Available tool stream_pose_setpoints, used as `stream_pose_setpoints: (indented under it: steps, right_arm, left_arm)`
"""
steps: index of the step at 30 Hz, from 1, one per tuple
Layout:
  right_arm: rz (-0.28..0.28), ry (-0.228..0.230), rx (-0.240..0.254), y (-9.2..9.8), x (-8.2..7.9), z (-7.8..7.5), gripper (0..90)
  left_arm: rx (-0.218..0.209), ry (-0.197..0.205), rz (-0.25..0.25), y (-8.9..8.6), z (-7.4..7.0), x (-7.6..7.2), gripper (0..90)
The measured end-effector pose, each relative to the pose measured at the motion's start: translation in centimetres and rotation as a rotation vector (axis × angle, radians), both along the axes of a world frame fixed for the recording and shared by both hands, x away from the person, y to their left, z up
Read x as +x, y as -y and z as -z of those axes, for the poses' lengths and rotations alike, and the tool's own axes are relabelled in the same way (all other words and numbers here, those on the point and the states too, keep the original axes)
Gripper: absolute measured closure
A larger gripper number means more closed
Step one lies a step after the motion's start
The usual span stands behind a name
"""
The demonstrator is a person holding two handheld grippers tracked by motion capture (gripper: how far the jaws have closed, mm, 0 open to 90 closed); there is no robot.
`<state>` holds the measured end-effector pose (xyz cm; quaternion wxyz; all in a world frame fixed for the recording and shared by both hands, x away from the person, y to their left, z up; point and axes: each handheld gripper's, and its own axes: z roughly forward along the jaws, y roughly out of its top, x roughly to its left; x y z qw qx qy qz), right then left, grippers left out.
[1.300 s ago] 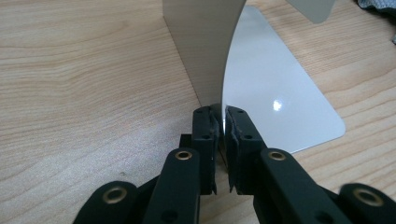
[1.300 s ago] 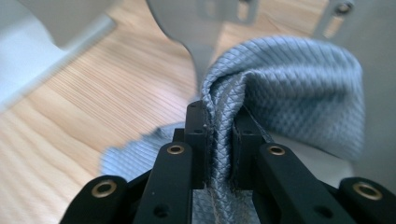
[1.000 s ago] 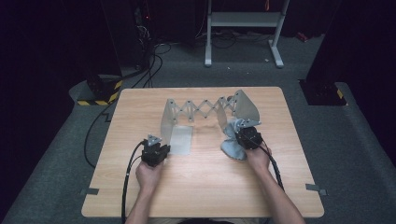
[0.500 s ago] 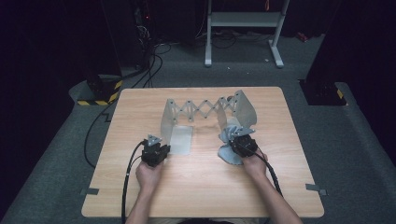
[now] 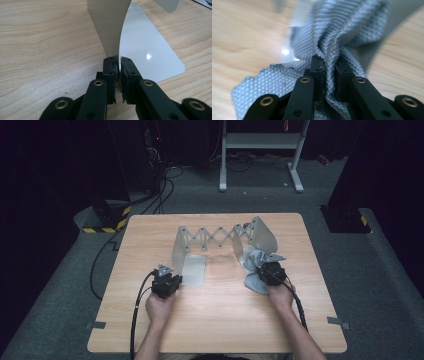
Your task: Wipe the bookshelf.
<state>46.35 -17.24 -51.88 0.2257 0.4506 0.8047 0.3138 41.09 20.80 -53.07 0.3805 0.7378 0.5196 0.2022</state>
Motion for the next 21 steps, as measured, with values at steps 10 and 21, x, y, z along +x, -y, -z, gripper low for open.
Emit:
stream_pose_setpoints:
  steps: [10, 21]
  right_arm:
    - [-0.009, -0.001, -0.011, -0.6, 0.3, -0.3, 80.0]
    - [-0.127, -0.017, -0.028, -3.5, -0.6, -0.4, 80.7]
  left_arm:
    - [0.003, 0.001, 0.0, 0.0, 0.0, 0.0, 82.3]
    - [0.001, 0.0, -0.001, 0.0, 0.0, 0.0, 82.3]
